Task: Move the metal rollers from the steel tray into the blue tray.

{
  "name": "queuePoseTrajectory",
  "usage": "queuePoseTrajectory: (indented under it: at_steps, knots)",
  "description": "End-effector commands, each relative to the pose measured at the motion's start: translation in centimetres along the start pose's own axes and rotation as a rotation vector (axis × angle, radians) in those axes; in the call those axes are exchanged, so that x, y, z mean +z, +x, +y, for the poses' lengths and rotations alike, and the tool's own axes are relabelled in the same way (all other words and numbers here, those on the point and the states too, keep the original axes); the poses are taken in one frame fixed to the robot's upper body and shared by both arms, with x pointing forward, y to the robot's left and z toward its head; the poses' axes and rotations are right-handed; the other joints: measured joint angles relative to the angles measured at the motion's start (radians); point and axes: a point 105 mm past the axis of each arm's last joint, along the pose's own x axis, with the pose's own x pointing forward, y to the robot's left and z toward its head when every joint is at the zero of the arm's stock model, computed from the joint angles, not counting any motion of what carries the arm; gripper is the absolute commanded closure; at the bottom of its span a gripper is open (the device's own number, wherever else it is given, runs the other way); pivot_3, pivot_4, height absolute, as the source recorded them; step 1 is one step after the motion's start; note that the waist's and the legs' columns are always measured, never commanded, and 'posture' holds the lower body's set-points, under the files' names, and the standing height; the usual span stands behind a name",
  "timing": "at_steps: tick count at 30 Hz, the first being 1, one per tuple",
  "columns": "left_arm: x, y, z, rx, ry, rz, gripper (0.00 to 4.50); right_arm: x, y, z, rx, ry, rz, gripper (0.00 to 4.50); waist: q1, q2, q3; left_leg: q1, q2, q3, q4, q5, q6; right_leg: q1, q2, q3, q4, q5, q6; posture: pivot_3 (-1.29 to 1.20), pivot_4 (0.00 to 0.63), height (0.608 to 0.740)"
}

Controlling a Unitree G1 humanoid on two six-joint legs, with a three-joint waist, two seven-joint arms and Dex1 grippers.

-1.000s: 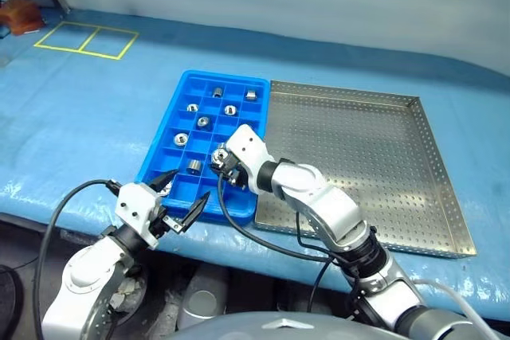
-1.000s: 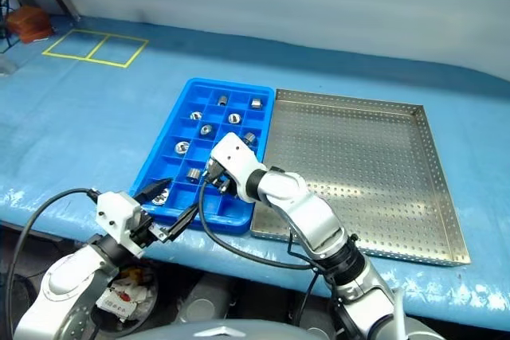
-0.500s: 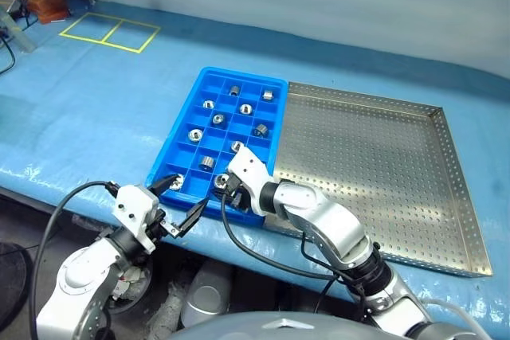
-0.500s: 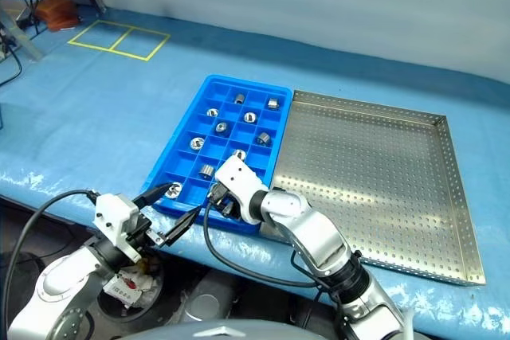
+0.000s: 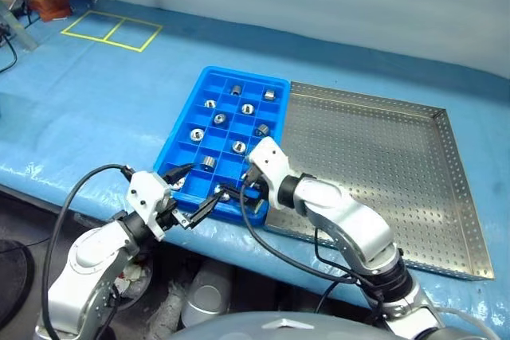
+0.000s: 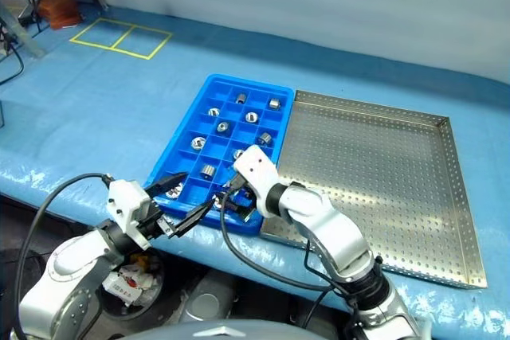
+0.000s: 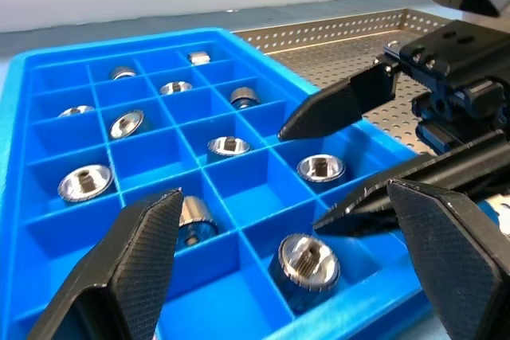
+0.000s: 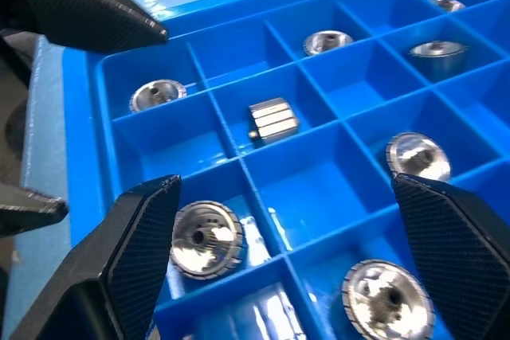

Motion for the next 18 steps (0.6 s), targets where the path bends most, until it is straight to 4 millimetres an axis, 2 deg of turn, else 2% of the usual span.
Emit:
queuePoseTrajectory:
  at_steps: [1,6,13,18]
  knots:
    - [0.4,0.4,0.0,-0.034,0.006,-0.013,0.00,0.6,-1.5,-0.9,-0.076,-0.012,-0.031,0.04,-0.012,0.000,0.000,0.000,0.000,0.000,0.000,0.000,0.000,0.000,0.000,0.000,0.000,0.000,0.000,0.30,0.150,0.740]
    - [0.4,0.9,-0.2,-0.062,0.004,-0.016,0.00,-0.3,-2.8,-1.5,-0.116,0.003,-0.004,0.04,-0.056,0.000,0.000,0.000,0.000,-0.001,0.002,0.000,0.000,0.002,0.000,0.000,0.001,0.000,0.000,0.28,0.150,0.740]
    - [0.4,1.0,-0.1,-0.060,0.014,-0.020,0.00,-0.4,-2.7,-1.1,-0.106,0.002,0.003,0.04,-0.135,0.000,0.000,0.002,0.000,-0.003,0.006,0.000,0.000,0.003,0.000,0.000,0.007,-0.001,-0.001,0.28,0.150,0.740]
    - [0.3,0.9,-0.1,-0.057,0.013,-0.017,0.00,-0.5,-2.6,-1.0,-0.101,0.001,0.007,0.04,-0.162,0.000,0.000,0.011,0.002,-0.004,0.006,0.000,0.001,0.012,-0.001,0.000,0.007,-0.001,-0.002,0.30,0.150,0.740]
